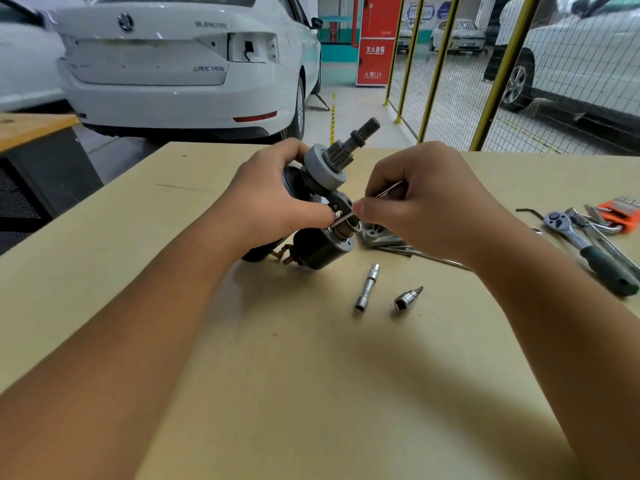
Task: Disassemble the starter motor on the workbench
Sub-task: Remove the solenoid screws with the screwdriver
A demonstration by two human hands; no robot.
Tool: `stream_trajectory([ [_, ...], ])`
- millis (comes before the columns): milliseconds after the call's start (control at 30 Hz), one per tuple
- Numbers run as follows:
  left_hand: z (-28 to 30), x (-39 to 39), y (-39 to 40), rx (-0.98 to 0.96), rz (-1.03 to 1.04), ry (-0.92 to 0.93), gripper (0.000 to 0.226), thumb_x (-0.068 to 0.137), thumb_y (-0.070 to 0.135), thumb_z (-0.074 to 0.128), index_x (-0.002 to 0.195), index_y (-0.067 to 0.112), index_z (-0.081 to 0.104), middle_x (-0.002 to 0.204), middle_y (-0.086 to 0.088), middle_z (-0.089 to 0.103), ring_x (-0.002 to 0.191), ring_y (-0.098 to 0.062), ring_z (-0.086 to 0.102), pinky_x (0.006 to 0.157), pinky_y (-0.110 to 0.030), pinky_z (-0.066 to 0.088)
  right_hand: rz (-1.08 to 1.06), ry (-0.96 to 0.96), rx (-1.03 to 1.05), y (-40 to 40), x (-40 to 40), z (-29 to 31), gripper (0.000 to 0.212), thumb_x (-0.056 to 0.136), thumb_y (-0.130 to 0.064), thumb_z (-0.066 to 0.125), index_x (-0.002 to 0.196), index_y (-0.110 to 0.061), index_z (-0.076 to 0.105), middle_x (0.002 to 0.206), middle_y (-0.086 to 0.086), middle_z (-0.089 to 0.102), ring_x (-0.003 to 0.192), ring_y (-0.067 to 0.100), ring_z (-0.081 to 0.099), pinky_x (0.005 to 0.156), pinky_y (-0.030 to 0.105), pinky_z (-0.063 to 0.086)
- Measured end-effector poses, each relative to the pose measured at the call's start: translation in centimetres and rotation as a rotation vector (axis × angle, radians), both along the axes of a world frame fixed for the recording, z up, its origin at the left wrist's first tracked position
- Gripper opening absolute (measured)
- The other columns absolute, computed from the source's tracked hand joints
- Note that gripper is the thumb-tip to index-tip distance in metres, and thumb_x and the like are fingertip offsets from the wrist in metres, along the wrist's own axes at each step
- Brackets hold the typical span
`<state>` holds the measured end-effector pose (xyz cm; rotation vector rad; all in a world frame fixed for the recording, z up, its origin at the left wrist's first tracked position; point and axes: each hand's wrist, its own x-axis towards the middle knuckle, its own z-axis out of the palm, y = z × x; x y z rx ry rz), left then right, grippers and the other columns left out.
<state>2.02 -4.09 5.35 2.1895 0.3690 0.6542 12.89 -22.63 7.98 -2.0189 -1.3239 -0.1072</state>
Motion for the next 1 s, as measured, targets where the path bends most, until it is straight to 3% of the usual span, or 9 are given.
stream_trajectory([
  [200,0.1,0.1,0.4,0.038,-0.046,0.029,0.049,0.063,0.034,0.085,0.107,0.041,0.064,0.097,0.011,0.076,0.093,-0.013,0.072,0.092,-0.046,0.059,0.090,-0.151,-0.064,0.1,0.5,0.9,0.012,0.083,-0.023,0.079,0.078,-0.014,0.074,0.067,0.000,0.063,0.065,0.015,0.055,0.057,0.029,0.043],
  [300,0.0,0.2,0.6,0.047,-0.052,0.030,0.050,0.064,0.036,0.085,0.109,0.040,0.064,0.097,0.012,0.076,0.093,-0.010,0.072,0.092,-0.043,0.059,0.042,-0.012,-0.051,0.5,0.8,0.8,0.013,0.082,-0.024,0.080,0.073,-0.016,0.074,0.065,0.003,0.064,0.056,0.010,0.052,0.052,0.024,0.040],
  [433,0.0,0.2,0.7,0.055,-0.061,0.025,0.050,0.062,0.037,0.085,0.108,0.039,0.064,0.098,0.011,0.076,0.094,-0.011,0.072,0.092,-0.044,0.059,0.019,0.177,-0.033,0.8,1.1,0.5,0.015,0.080,-0.022,0.081,0.071,-0.011,0.073,0.068,0.014,0.067,0.053,0.015,0.053,0.050,0.029,0.042],
  [567,0.0,0.2,0.9,0.054,-0.079,0.025,0.049,0.062,0.034,0.084,0.107,0.038,0.065,0.095,0.011,0.076,0.093,-0.014,0.072,0.092,-0.045,0.059,0.074,-0.022,-0.072,0.5,1.0,0.8,0.011,0.082,-0.021,0.080,0.075,-0.014,0.074,0.066,0.000,0.065,0.062,0.012,0.058,0.052,0.019,0.043],
  [667,0.0,0.2,0.9,0.049,-0.089,0.028,0.049,0.062,0.034,0.084,0.107,0.038,0.065,0.095,0.011,0.077,0.091,-0.014,0.073,0.091,-0.043,0.060,0.122,-0.143,-0.108,0.2,1.2,1.1,0.009,0.084,-0.022,0.079,0.081,-0.014,0.074,0.072,-0.002,0.066,0.067,0.013,0.059,0.059,0.026,0.046],
  [833,0.1,0.5,0.9,0.043,-0.078,0.038,0.051,0.061,0.039,0.085,0.108,0.040,0.064,0.096,0.017,0.075,0.088,-0.004,0.071,0.087,-0.035,0.059,0.134,-0.191,-0.116,0.2,1.1,1.4,0.008,0.085,-0.021,0.077,0.081,-0.014,0.075,0.070,-0.003,0.064,0.068,0.013,0.057,0.058,0.024,0.042],
  [1000,-0.2,0.6,0.9,0.030,-0.053,0.015,0.051,0.059,0.040,0.086,0.105,0.039,0.065,0.095,0.012,0.076,0.091,-0.011,0.072,0.089,-0.040,0.060,0.033,-0.103,-0.066,0.9,1.0,0.9,0.010,0.081,-0.018,0.077,0.073,-0.012,0.074,0.064,0.001,0.063,0.059,0.007,0.053,0.049,0.017,0.038],
])
